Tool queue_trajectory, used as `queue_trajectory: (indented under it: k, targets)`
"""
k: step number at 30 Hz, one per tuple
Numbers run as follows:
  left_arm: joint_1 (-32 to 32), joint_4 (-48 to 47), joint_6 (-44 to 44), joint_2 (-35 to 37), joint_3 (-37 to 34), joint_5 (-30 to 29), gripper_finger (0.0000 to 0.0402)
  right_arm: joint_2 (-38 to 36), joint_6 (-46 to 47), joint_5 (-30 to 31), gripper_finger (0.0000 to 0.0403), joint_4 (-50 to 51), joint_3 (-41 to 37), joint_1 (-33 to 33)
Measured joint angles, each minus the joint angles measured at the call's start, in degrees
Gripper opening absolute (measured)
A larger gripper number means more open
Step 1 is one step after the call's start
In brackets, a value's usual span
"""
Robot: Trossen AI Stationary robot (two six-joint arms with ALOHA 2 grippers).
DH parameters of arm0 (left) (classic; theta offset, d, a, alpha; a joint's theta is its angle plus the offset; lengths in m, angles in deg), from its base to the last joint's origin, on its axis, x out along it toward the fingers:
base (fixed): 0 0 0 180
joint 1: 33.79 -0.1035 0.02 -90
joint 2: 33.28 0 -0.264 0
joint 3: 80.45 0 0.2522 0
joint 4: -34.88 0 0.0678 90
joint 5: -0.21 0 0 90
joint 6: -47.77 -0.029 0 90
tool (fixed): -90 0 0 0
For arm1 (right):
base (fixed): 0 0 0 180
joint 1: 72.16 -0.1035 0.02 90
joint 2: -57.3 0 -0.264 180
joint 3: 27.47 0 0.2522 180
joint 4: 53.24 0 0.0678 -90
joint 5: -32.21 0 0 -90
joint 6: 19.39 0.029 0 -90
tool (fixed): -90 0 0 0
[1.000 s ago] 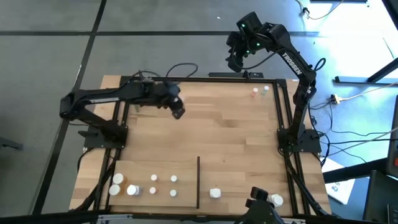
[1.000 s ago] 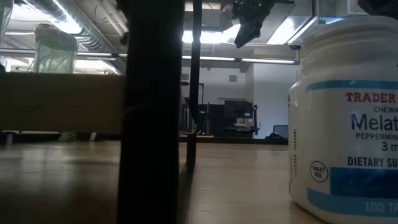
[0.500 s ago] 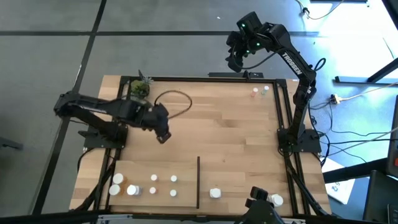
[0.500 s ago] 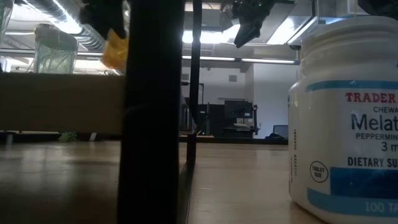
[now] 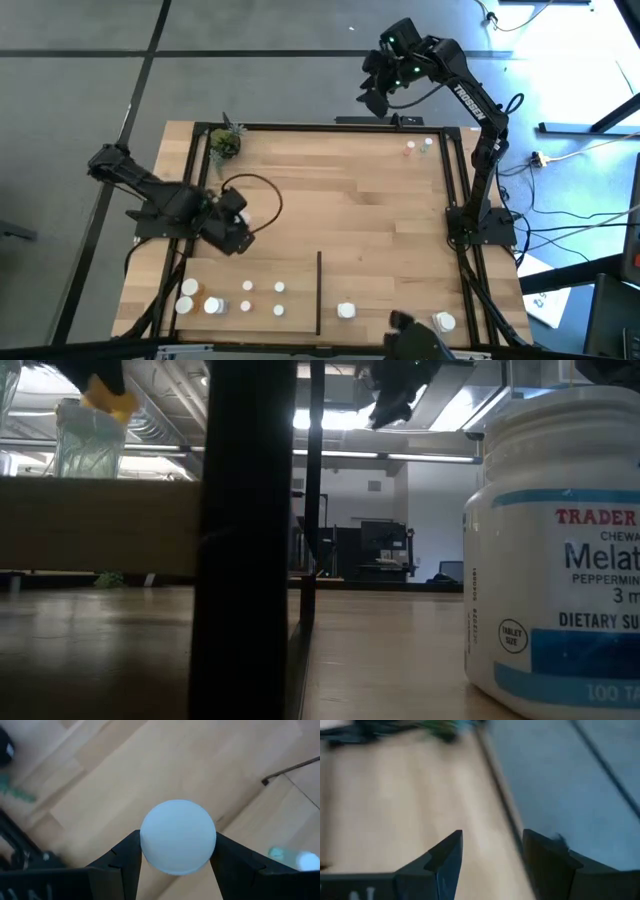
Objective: Pick and place medicine bottles onto shelf by color
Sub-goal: Put the big orange pill bottle on the shelf aligned with the other big orange pill bottles
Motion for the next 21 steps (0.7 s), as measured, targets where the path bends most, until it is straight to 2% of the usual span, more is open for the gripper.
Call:
queue_trajectory:
  k: [5, 8, 11, 16, 21]
  targets:
    - [5.59, -1.26, 9.92, -0.02, 0.0, -1.8, 0.0187, 0.0, -9.87, -20.5, 0.0208, 0.19, 0.0, -0.31]
    - [9.28, -1.69, 16.09, -0.02, 0.0, -2.4, 0.0187, 0.0, -14.24, -28.7, 0.0208, 0.71, 0.0, -1.01]
    - [13.42, -4.7, 23.43, -0.02, 0.0, -2.54, 0.0187, 0.0, -18.2, -31.18, 0.0208, 1.45, 0.0, -2.26]
    - [19.51, -8.11, 34.41, -0.04, 0.0, -2.54, 0.0187, 0.0, -23.71, -31.42, 0.0208, 2.97, 0.0, -5.02]
    - [25.81, -10.71, 44.11, -0.32, -0.88, -1.96, 0.0187, 0.0, -25.09, -31.54, 0.0208, 3.92, 0.0, -7.24]
